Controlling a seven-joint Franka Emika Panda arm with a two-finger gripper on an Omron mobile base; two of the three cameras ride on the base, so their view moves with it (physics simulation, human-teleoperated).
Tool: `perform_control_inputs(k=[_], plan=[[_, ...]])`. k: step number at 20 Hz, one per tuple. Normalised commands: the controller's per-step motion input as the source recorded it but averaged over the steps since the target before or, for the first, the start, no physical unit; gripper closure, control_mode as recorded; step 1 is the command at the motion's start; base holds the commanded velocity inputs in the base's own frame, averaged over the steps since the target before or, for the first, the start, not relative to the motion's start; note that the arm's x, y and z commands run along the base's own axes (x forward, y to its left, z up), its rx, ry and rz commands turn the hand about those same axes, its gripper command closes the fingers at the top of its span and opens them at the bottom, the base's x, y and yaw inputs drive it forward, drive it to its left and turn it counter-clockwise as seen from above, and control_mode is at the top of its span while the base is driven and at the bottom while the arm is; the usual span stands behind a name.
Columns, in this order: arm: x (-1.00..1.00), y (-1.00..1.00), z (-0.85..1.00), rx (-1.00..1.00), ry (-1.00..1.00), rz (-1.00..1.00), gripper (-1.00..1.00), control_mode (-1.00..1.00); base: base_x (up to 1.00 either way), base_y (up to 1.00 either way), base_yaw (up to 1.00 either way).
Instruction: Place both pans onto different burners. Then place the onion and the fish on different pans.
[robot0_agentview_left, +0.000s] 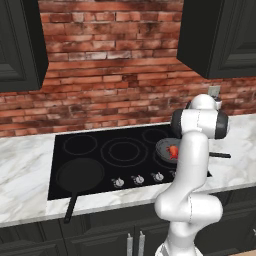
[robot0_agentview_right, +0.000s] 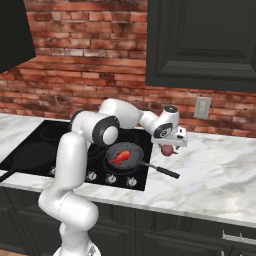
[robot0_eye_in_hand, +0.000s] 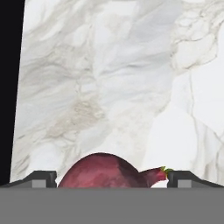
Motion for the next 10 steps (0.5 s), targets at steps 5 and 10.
perform_control_inputs(k=[5, 10], plan=[[0.0, 0.0, 0.0, 0.0, 0.01, 0.0, -1.0, -1.0, 0.0, 0.0, 0.0], [0.0, 0.0, 0.0, 0.0, 0.0, 0.0, 1.0, -1.0, 0.0, 0.0, 0.0]])
